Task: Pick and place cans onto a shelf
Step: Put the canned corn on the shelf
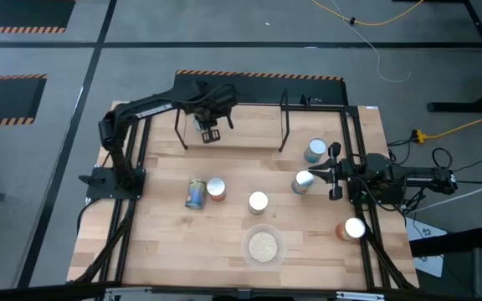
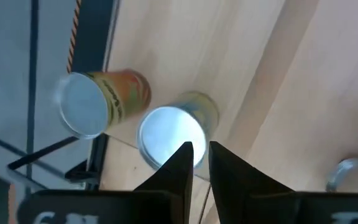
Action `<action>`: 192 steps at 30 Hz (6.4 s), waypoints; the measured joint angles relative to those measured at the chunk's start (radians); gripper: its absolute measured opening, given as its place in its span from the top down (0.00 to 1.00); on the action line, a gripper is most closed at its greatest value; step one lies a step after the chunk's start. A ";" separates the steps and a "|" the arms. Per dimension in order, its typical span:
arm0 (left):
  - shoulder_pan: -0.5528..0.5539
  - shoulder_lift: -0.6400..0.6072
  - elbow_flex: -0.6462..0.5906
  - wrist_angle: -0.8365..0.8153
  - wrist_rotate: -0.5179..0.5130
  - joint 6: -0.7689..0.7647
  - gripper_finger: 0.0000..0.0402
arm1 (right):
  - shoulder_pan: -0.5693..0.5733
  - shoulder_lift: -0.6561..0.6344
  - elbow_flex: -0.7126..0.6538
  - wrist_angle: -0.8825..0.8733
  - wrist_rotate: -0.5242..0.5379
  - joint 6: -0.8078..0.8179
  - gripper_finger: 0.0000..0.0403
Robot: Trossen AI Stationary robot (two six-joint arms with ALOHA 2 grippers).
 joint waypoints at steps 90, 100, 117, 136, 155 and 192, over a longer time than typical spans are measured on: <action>-0.541 -0.370 -1.048 1.464 -0.078 -0.128 0.89 | 0.402 0.712 0.773 -0.954 -0.298 0.999 0.49; -0.540 -0.370 -1.048 1.464 -0.078 -0.129 0.89 | 0.619 0.837 0.773 -1.096 -0.254 1.129 0.49; -0.540 -0.369 -1.048 1.464 -0.078 -0.128 0.89 | 0.766 0.952 0.773 -1.258 -0.254 1.208 0.49; -0.540 -0.369 -1.048 1.464 -0.078 -0.127 0.89 | 0.765 1.075 0.773 -1.281 -0.198 1.099 0.49; -0.540 -0.369 -1.048 1.464 -0.078 -0.127 0.89 | 0.765 1.112 0.776 -1.264 -0.219 1.071 0.84; -0.609 -0.825 -1.046 1.048 -0.075 -0.134 0.89 | 0.500 1.141 1.196 -1.362 -0.143 0.710 1.00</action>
